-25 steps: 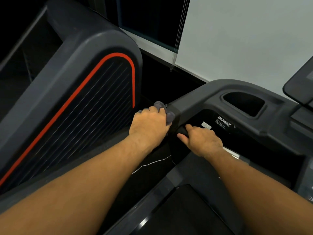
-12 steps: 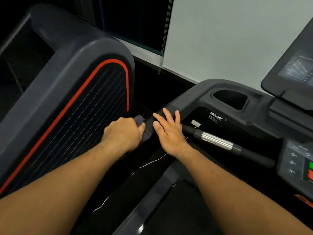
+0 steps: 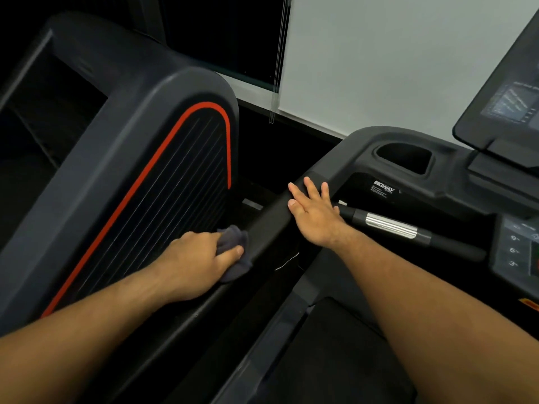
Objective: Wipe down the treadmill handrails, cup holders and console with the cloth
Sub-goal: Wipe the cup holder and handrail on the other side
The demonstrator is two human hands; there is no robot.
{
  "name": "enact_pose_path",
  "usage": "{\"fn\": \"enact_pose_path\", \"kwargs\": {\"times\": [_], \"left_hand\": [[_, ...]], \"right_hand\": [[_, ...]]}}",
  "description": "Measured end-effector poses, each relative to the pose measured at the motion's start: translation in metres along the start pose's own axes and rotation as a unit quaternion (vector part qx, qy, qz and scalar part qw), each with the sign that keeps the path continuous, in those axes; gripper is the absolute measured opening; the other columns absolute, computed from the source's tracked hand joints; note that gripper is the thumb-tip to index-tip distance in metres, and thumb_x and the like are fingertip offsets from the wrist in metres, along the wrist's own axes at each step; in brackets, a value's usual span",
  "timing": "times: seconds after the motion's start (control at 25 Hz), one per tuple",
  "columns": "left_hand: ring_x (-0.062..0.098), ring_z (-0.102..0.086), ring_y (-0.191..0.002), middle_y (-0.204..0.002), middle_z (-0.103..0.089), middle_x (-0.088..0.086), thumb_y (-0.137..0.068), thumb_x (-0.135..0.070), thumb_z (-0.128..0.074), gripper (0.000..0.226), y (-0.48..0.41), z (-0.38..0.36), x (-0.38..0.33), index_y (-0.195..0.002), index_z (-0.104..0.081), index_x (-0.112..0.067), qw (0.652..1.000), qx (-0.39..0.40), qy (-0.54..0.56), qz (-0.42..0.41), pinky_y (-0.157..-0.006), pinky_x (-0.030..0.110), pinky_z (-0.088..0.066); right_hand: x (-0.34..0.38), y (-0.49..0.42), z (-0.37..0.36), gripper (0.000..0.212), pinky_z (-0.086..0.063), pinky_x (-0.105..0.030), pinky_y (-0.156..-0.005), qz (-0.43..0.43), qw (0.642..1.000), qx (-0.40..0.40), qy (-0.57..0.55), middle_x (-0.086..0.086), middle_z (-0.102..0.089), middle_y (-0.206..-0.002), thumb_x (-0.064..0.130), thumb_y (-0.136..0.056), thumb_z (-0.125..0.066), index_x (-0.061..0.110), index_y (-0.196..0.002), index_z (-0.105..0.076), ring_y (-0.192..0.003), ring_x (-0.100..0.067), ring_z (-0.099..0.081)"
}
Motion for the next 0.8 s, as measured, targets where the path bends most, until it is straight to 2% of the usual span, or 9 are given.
{"fn": "enact_pose_path", "kwargs": {"times": [0.08, 0.24, 0.36, 0.52, 0.64, 0.72, 0.8], "left_hand": [[0.015, -0.062, -0.081, -0.089, -0.065, -0.002, -0.095, -0.056, -0.044, 0.038, -0.011, -0.001, -0.002, -0.096, -0.063, -0.023, 1.000, 0.000, -0.009, -0.006, -0.076, 0.032, -0.051], [0.014, -0.063, -0.075, -0.084, -0.065, 0.000, -0.094, -0.055, -0.049, 0.039, -0.058, -0.003, -0.019, -0.091, -0.065, -0.020, 0.997, 0.005, 0.071, -0.007, -0.063, 0.028, -0.048], [0.014, -0.064, -0.076, -0.086, -0.066, -0.001, -0.095, -0.054, -0.049, 0.037, -0.063, -0.008, -0.016, -0.095, -0.066, -0.021, 0.995, 0.015, 0.101, -0.021, -0.063, 0.027, -0.049], [0.009, -0.066, -0.072, -0.081, -0.068, -0.005, -0.094, -0.051, -0.053, 0.030, -0.012, 0.001, 0.009, -0.088, -0.066, -0.025, 0.995, 0.033, 0.084, -0.046, -0.065, 0.027, -0.054], [0.002, -0.063, -0.061, -0.068, -0.068, -0.007, -0.091, -0.050, -0.058, 0.029, 0.056, 0.011, 0.046, -0.077, -0.066, -0.026, 0.993, 0.066, 0.086, -0.040, -0.053, 0.016, -0.045], [0.002, -0.062, -0.056, -0.065, -0.067, -0.010, -0.089, -0.049, -0.061, 0.032, 0.090, 0.014, 0.067, -0.069, -0.064, -0.024, 0.991, 0.112, 0.063, -0.021, -0.051, 0.018, -0.044], [0.006, -0.062, -0.057, -0.063, -0.067, -0.006, -0.089, -0.049, -0.061, 0.033, 0.087, 0.028, 0.067, -0.069, -0.065, -0.022, 0.995, 0.088, 0.033, -0.021, -0.051, 0.021, -0.045]], "right_hand": [[0.004, 0.000, 0.000, 0.052, 0.007, -0.057, -0.114, -0.027, 1.000, -0.008, 0.010, 0.011, 0.016, -0.161, 0.047, -0.102, -0.021, 0.041, -0.153, -0.008, -0.144, -0.021, 0.026], [0.018, 0.011, -0.016, 0.060, 0.005, -0.053, -0.115, -0.071, 0.996, -0.053, 0.007, 0.002, 0.020, -0.161, 0.049, -0.102, -0.021, 0.029, -0.154, 0.000, -0.146, -0.024, 0.020], [0.020, 0.013, -0.023, 0.060, 0.006, -0.053, -0.115, -0.072, 0.995, -0.061, -0.017, 0.003, 0.021, -0.160, 0.050, -0.102, -0.020, 0.030, -0.154, 0.000, -0.146, -0.023, 0.021], [0.019, 0.013, -0.020, 0.060, 0.008, -0.054, -0.115, -0.072, 0.996, -0.060, -0.013, 0.004, 0.021, -0.160, 0.051, -0.102, -0.019, 0.031, -0.154, 0.000, -0.145, -0.024, 0.023], [0.022, 0.015, -0.020, 0.060, 0.008, -0.054, -0.115, -0.077, 0.996, -0.051, -0.005, 0.003, 0.021, -0.160, 0.053, -0.101, -0.018, 0.031, -0.154, 0.001, -0.145, -0.024, 0.022], [0.024, 0.019, -0.016, 0.060, 0.008, -0.054, -0.116, -0.095, 0.994, -0.045, 0.025, 0.002, 0.020, -0.161, 0.052, -0.102, -0.017, 0.029, -0.155, 0.001, -0.146, -0.024, 0.020], [0.036, 0.022, -0.012, 0.060, 0.009, -0.055, -0.115, -0.086, 0.992, -0.041, 0.081, 0.000, 0.016, -0.161, 0.050, -0.102, -0.016, 0.027, -0.155, -0.001, -0.146, -0.023, 0.019]]}}
Point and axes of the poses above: each hand's wrist, its own y-axis away from the middle knuckle, its own z-axis out of the back of the hand, x = y × z, the point moved 7 cm from there along -y, towards the middle knuckle
